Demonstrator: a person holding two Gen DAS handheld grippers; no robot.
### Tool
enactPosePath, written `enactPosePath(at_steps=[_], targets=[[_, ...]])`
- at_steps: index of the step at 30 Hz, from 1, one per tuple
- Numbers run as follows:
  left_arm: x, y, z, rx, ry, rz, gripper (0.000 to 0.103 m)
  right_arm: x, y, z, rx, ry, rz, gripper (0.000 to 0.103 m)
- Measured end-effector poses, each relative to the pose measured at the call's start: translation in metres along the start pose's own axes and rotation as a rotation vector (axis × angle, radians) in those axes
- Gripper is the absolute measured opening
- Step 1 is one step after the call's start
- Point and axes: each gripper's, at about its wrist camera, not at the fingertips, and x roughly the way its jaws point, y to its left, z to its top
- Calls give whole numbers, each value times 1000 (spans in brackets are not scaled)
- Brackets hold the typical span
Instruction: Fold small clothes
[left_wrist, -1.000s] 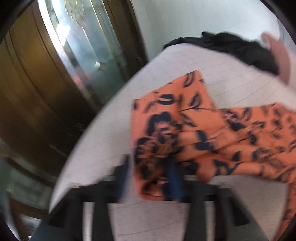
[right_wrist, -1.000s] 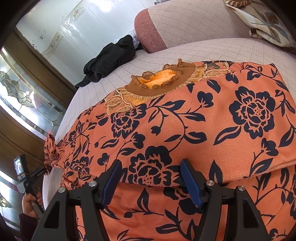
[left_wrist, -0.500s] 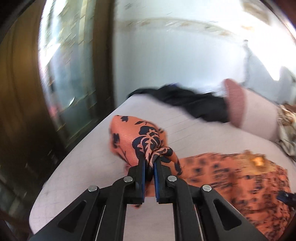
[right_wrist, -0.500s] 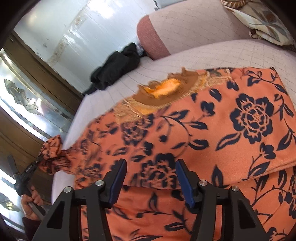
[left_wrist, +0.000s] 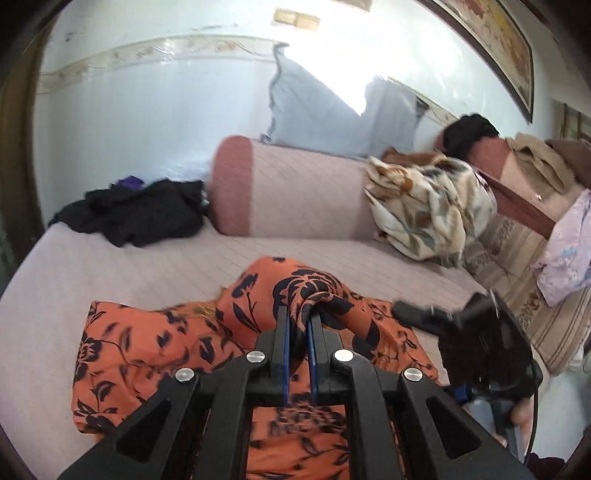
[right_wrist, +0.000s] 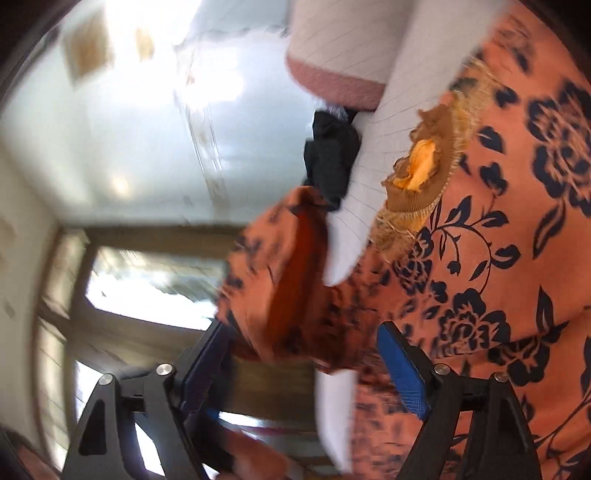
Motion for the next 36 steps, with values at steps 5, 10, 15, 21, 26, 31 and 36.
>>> enactPosePath(at_steps=[5, 10, 15, 21, 26, 31, 36], targets=[[30, -31, -31, 85, 123, -9, 10, -18, -10, 20, 85, -70, 29, 81], [15, -10, -28, 159, 100, 83, 40, -26, 11, 30, -96, -165, -324, 14], [-12, 47, -15, 59, 19, 183, 68, -38, 21, 42, -175, -255, -437, 9], [15, 87, -26, 33, 156, 356, 68, -15, 3, 43, -83, -125, -417, 38], [33, 141, -45, -84, 295, 513, 68, -3, -10, 27, -36, -48, -366, 88], [35, 168, -60, -135, 352, 575, 68, -6, -30, 12, 61, 30, -371, 85], [47, 172, -72, -107, 399, 618, 70, 9, -36, -1, -6, 45, -490, 57]])
